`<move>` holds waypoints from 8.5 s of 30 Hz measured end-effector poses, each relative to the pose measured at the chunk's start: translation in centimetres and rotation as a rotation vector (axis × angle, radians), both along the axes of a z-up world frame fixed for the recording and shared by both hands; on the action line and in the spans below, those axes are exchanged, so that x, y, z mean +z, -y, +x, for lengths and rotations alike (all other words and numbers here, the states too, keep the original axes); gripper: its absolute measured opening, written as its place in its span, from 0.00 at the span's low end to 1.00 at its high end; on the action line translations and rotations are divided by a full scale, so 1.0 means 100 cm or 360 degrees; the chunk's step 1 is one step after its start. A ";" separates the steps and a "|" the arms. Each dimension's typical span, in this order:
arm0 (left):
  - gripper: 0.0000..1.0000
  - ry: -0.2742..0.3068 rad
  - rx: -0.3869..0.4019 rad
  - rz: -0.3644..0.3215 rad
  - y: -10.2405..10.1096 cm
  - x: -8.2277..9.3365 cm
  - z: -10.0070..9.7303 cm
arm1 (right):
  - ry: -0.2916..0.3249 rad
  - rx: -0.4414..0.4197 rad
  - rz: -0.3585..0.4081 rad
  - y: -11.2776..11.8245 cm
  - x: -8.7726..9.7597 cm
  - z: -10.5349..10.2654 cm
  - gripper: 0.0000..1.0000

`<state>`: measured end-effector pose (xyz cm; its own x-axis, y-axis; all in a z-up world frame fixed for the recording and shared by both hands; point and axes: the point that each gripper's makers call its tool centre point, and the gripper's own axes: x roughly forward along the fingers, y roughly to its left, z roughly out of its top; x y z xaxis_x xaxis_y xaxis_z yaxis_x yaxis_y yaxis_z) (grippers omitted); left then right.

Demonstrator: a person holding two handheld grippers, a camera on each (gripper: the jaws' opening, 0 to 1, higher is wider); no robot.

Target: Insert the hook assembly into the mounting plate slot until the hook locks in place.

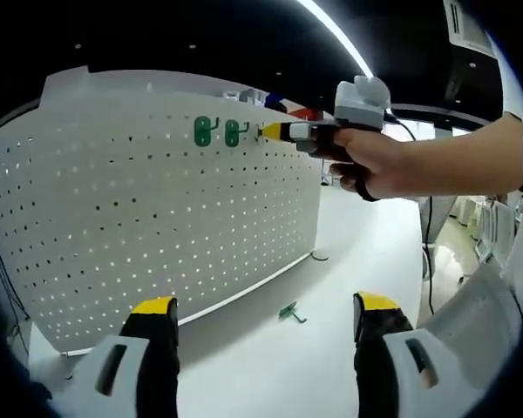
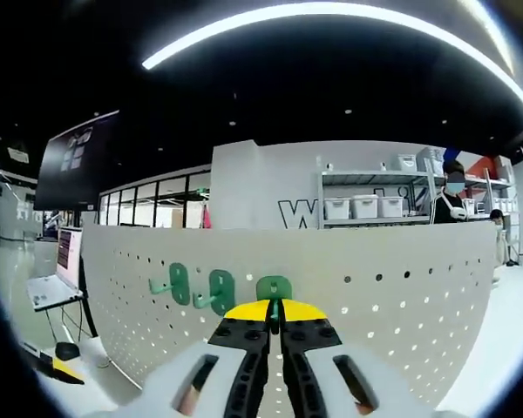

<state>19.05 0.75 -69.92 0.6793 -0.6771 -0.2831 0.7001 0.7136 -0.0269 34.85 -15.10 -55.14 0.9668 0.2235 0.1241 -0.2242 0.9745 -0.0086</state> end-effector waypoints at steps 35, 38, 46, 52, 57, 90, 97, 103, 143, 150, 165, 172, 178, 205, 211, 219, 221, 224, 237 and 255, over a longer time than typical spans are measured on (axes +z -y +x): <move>0.82 -0.0024 0.0025 0.0015 -0.009 -0.004 -0.002 | 0.0004 -0.0173 0.0043 0.000 -0.001 0.015 0.01; 0.81 -0.0017 0.0029 0.0012 -0.011 -0.002 -0.001 | 0.0007 -0.0200 0.0074 0.000 -0.001 0.016 0.01; 0.81 -0.0020 0.0038 0.0006 -0.013 -0.002 0.000 | 0.0023 -0.0234 0.0063 0.000 -0.003 0.017 0.01; 0.81 -0.0027 0.0036 0.0004 -0.013 -0.004 -0.001 | 0.0030 -0.0231 0.0070 0.000 -0.003 0.016 0.02; 0.81 -0.0020 0.0035 -0.0003 -0.012 -0.002 0.000 | 0.0025 -0.0229 0.0049 0.000 -0.002 0.015 0.02; 0.82 0.0009 0.0049 0.0015 -0.013 0.000 0.001 | -0.0016 0.0143 -0.0102 -0.019 -0.013 0.000 0.36; 0.82 0.0005 0.0054 0.0029 -0.015 -0.001 0.002 | -0.0035 0.0196 -0.0080 -0.020 -0.019 -0.007 0.43; 0.83 0.0001 0.0064 0.0026 -0.017 -0.001 0.002 | -0.0075 0.0231 -0.0072 -0.020 -0.031 -0.013 0.47; 0.83 -0.0001 0.0054 0.0027 -0.016 -0.001 0.002 | -0.0074 0.0352 -0.0004 -0.029 -0.038 -0.037 0.67; 0.84 0.0003 0.0055 0.0026 -0.016 0.000 0.002 | -0.0076 0.0371 -0.0009 -0.026 -0.041 -0.048 0.69; 0.85 0.0006 0.0042 0.0023 -0.014 0.001 -0.002 | -0.0130 0.0361 0.0002 -0.015 -0.059 -0.074 0.70; 0.85 0.0004 0.0045 0.0016 -0.015 0.001 -0.003 | -0.0142 0.0360 0.0013 -0.012 -0.064 -0.081 0.70; 0.85 0.0002 0.0047 0.0009 -0.017 0.000 -0.004 | -0.0155 0.0377 0.0013 -0.010 -0.071 -0.091 0.70; 0.87 -0.0029 0.0041 0.0050 -0.028 -0.016 -0.017 | -0.0259 0.0402 0.0018 0.010 -0.109 -0.133 0.70; 0.87 -0.0029 0.0042 0.0047 -0.030 -0.017 -0.018 | -0.0297 0.0402 0.0015 0.013 -0.119 -0.144 0.70; 0.87 -0.0036 0.0041 0.0044 -0.033 -0.020 -0.021 | -0.0343 0.0403 -0.0001 0.019 -0.131 -0.155 0.70; 0.87 -0.0041 0.0035 0.0051 -0.032 -0.022 -0.022 | -0.0357 0.0405 -0.0010 0.020 -0.134 -0.158 0.70; 0.87 -0.0048 0.0026 0.0060 -0.032 -0.024 -0.025 | -0.0376 0.0408 -0.0021 0.022 -0.138 -0.162 0.70; 0.87 -0.0073 0.0045 0.0056 -0.039 -0.030 -0.031 | -0.0438 0.0424 -0.0024 0.024 -0.153 -0.180 0.70; 0.87 -0.0091 0.0022 0.0078 -0.038 -0.034 -0.032 | -0.0473 0.0428 -0.0037 0.024 -0.158 -0.187 0.69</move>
<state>15.82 4.51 -73.36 0.6702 -0.6521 -0.3544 0.6884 0.7246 -0.0314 16.11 -17.52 -70.90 0.8665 0.4728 -0.1604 -0.4671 0.8811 0.0736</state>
